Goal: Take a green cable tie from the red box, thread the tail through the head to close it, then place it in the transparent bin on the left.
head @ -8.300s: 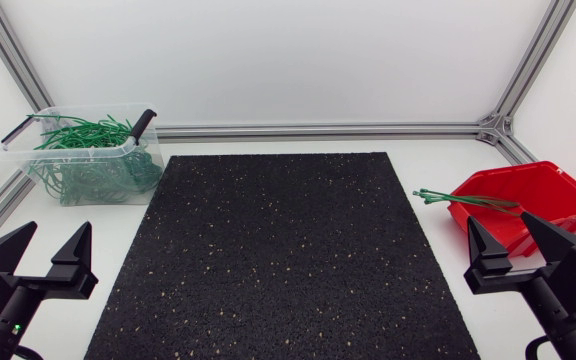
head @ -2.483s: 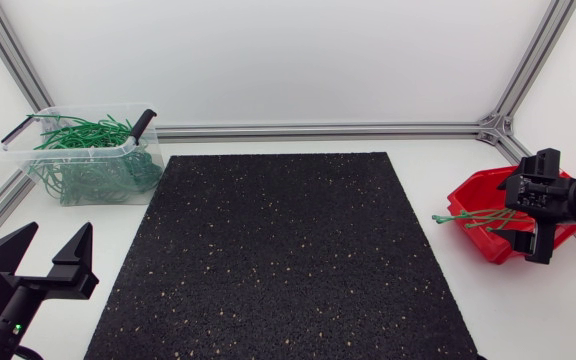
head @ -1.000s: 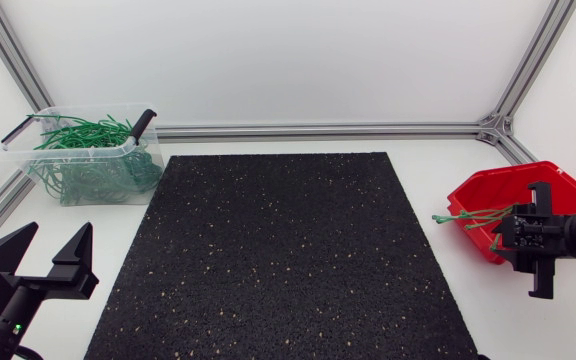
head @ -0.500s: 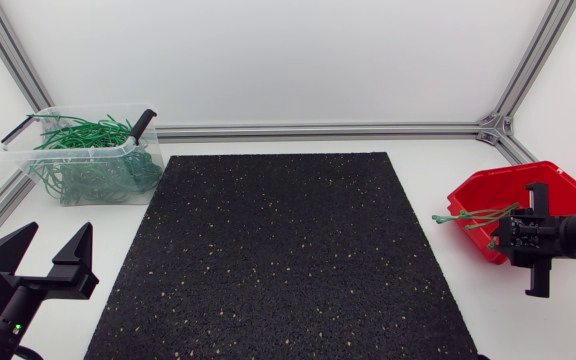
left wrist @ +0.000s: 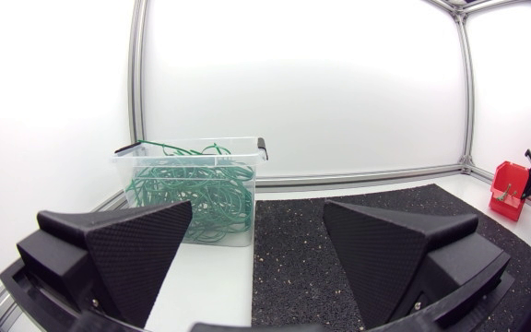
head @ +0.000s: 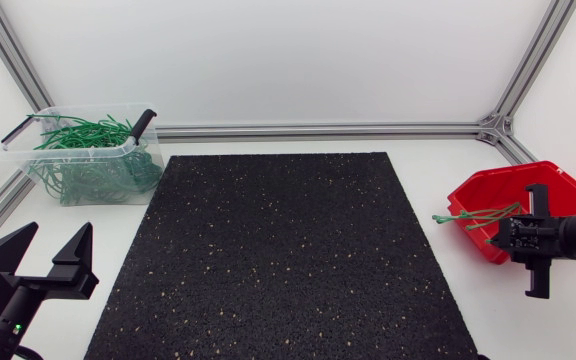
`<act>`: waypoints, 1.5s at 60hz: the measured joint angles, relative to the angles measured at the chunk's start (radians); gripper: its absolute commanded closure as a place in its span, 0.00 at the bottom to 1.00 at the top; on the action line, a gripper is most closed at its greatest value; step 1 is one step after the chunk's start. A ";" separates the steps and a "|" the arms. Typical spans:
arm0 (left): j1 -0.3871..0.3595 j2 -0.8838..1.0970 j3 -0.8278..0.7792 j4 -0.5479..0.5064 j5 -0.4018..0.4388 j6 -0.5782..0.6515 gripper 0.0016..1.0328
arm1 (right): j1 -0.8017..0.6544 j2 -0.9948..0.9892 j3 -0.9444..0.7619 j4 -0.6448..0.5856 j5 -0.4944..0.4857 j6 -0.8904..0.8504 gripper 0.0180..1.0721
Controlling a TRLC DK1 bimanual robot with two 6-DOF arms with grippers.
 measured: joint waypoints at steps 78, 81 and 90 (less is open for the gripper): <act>-0.030 -0.003 0.000 0.000 0.002 0.000 0.04 | 0.396 0.026 0.800 -1.012 -0.414 0.670 0.95; -0.043 -0.003 0.000 0.000 0.005 0.000 0.04 | 0.417 0.066 0.804 -1.042 -0.432 0.690 0.95; -0.053 0.000 0.000 0.001 0.022 0.000 0.04 | 0.476 0.148 0.808 -1.054 -0.483 0.742 0.94</act>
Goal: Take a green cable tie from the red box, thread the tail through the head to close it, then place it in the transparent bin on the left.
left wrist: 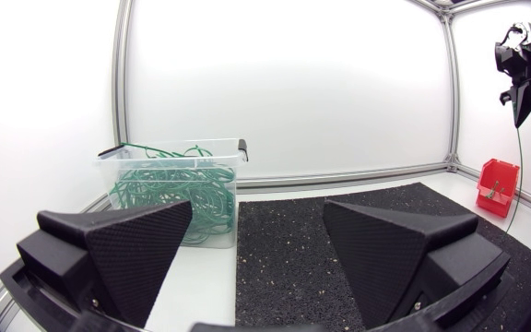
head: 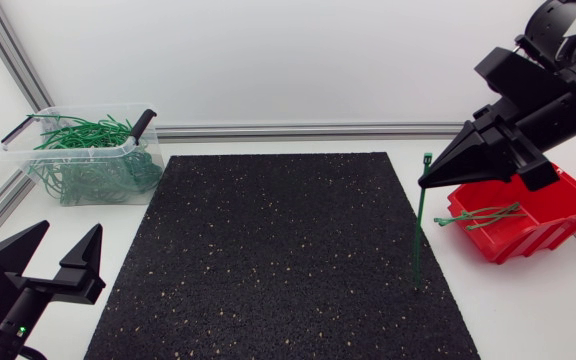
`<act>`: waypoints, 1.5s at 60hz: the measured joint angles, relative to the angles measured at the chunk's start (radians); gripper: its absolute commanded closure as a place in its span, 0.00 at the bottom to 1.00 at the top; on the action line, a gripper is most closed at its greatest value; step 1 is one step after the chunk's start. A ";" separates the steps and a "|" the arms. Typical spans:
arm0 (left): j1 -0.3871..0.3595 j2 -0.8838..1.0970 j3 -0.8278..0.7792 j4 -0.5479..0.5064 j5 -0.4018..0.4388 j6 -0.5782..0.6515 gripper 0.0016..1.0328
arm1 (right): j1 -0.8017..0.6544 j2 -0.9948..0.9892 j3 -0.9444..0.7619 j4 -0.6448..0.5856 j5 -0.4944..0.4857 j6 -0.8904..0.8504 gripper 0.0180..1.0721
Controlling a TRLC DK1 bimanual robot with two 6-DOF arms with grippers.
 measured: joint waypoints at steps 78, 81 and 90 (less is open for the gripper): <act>-0.144 0.898 0.575 -0.088 0.429 0.138 0.05 | 0.370 0.156 -0.111 0.434 -0.085 0.325 0.95; -0.179 0.888 0.558 -0.026 0.427 0.118 0.06 | 0.394 0.156 -0.113 0.475 -0.060 0.394 0.95; -0.280 0.879 0.521 0.048 0.362 0.086 0.09 | 0.446 0.153 -0.112 0.580 0.043 0.602 0.95</act>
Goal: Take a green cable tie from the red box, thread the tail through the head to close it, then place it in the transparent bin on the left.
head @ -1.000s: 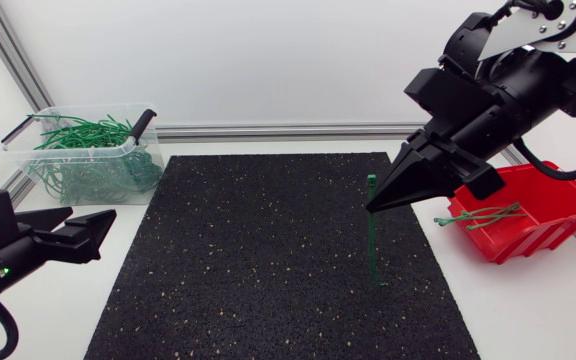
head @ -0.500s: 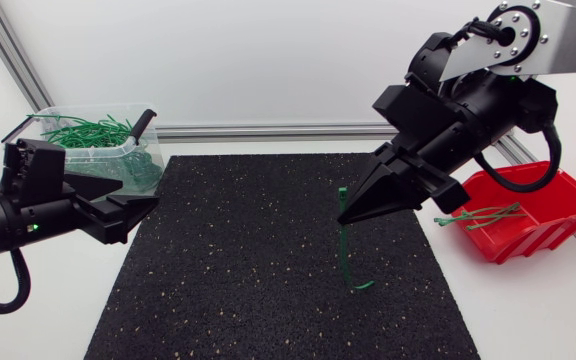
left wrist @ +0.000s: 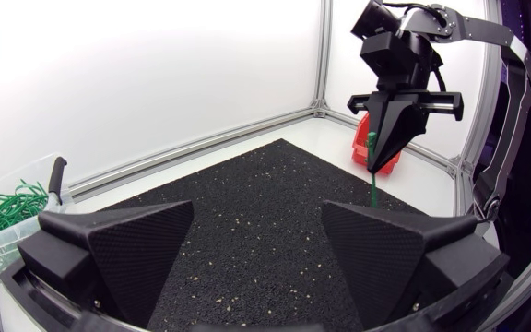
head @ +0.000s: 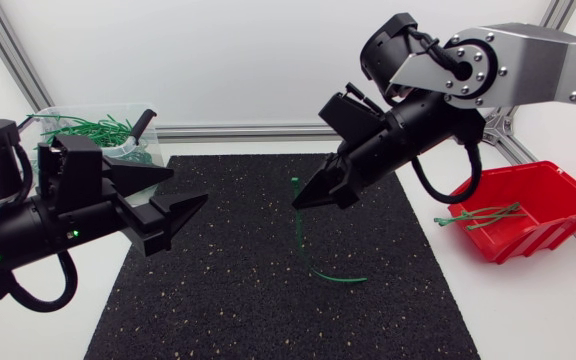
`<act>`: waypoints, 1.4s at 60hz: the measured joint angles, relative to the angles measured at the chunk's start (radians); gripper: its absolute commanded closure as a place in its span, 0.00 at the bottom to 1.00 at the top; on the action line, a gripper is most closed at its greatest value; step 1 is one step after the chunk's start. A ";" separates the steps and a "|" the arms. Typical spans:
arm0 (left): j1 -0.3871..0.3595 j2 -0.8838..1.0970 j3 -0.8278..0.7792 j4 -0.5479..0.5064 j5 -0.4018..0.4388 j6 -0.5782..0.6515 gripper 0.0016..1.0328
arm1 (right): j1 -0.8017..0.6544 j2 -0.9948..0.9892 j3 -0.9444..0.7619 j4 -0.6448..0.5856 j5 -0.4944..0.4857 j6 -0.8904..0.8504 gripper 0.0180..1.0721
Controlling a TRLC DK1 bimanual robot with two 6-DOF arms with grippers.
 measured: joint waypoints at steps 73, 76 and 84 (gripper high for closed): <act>-0.529 0.282 -0.121 0.693 -0.790 0.008 0.16 | 0.292 -0.103 0.077 0.259 0.523 0.704 0.95; -0.529 0.290 -0.126 0.709 -0.792 0.009 0.16 | 0.299 -0.097 0.079 0.259 0.531 0.716 0.95; -0.529 0.306 -0.129 0.751 -0.792 0.012 0.16 | 0.316 -0.088 0.079 0.263 0.554 0.731 0.95</act>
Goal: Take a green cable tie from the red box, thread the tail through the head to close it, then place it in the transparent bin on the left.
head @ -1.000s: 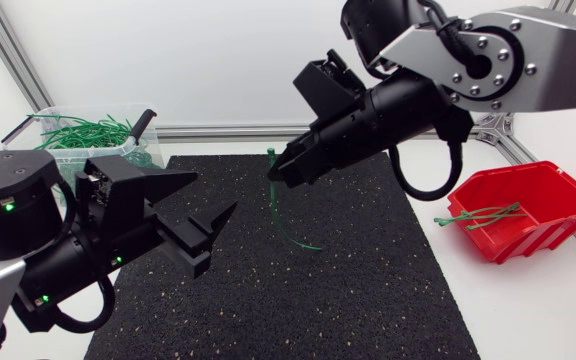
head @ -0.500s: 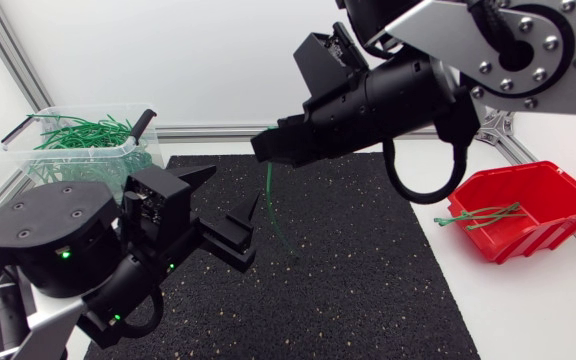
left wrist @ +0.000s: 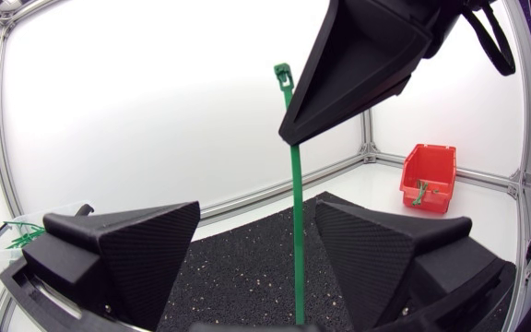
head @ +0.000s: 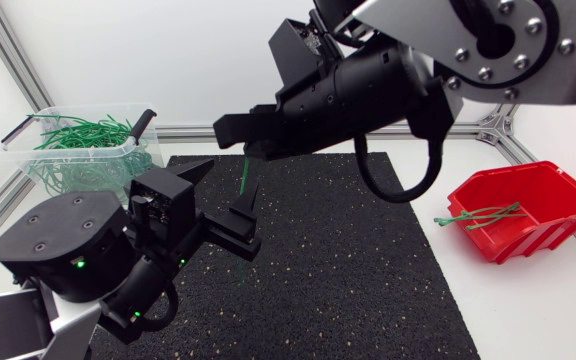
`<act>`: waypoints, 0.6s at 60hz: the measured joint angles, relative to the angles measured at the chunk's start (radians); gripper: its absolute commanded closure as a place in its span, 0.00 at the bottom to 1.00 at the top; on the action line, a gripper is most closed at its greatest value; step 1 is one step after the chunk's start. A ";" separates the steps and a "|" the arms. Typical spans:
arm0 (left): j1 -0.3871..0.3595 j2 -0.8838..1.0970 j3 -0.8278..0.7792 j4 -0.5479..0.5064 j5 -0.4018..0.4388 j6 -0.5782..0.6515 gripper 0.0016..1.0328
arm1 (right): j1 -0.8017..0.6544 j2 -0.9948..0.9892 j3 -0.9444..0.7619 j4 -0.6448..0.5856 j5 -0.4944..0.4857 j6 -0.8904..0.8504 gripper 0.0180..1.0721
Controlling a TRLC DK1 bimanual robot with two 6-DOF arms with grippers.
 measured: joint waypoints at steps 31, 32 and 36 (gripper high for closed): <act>-0.029 0.060 -0.021 0.164 -0.019 0.042 0.47 | 0.051 0.016 0.003 0.003 0.093 0.045 0.94; -0.029 0.060 -0.022 0.165 -0.019 0.041 0.47 | 0.053 0.016 0.003 0.004 0.096 0.045 0.94; -0.029 0.060 -0.026 0.166 -0.022 0.042 0.48 | 0.057 0.016 0.003 0.004 0.115 0.046 0.95</act>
